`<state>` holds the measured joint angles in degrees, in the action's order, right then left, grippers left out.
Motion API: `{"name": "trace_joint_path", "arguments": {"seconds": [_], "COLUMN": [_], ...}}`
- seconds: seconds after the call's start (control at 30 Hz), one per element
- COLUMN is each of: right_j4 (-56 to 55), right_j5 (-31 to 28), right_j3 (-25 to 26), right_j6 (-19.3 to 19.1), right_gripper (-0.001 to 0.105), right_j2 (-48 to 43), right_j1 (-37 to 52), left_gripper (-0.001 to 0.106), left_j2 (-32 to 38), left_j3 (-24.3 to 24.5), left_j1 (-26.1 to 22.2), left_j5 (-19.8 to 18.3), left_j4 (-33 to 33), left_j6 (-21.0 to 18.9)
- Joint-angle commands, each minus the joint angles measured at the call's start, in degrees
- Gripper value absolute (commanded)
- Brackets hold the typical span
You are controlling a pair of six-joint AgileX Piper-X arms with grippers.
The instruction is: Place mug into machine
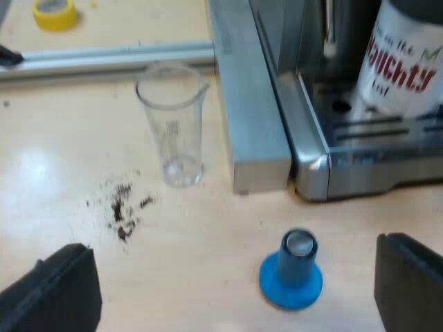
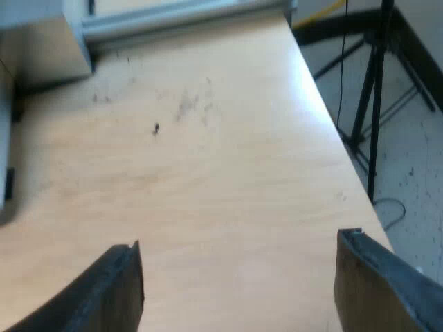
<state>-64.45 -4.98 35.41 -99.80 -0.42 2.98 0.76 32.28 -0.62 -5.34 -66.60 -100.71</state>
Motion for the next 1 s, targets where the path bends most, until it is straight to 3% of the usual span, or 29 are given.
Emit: {"name": "trace_joint_path", "arguments": {"seconds": [0.03,0.5,1.0], "right_j4": [0.04,0.70,2.17], "right_j5": [0.11,0.11,-1.63], "right_j3": [-1.48,-3.14,-3.63], "right_j6": [-1.63,-3.00,-2.49], "right_gripper": [0.061,0.061,0.061], "right_j2": [-2.64,-2.49,-2.49], "right_j1": [0.23,0.23,0.23], "left_gripper": [0.081,0.081,0.081], "left_j2": [7.67,7.67,7.67], "left_j3": [-0.58,-1.58,-1.59], "left_j1": [0.06,0.06,0.06], "left_j5": [0.51,0.52,0.52], "left_j4": [0.76,5.65,5.74], "left_j6": [-0.75,-0.62,-0.62]}}
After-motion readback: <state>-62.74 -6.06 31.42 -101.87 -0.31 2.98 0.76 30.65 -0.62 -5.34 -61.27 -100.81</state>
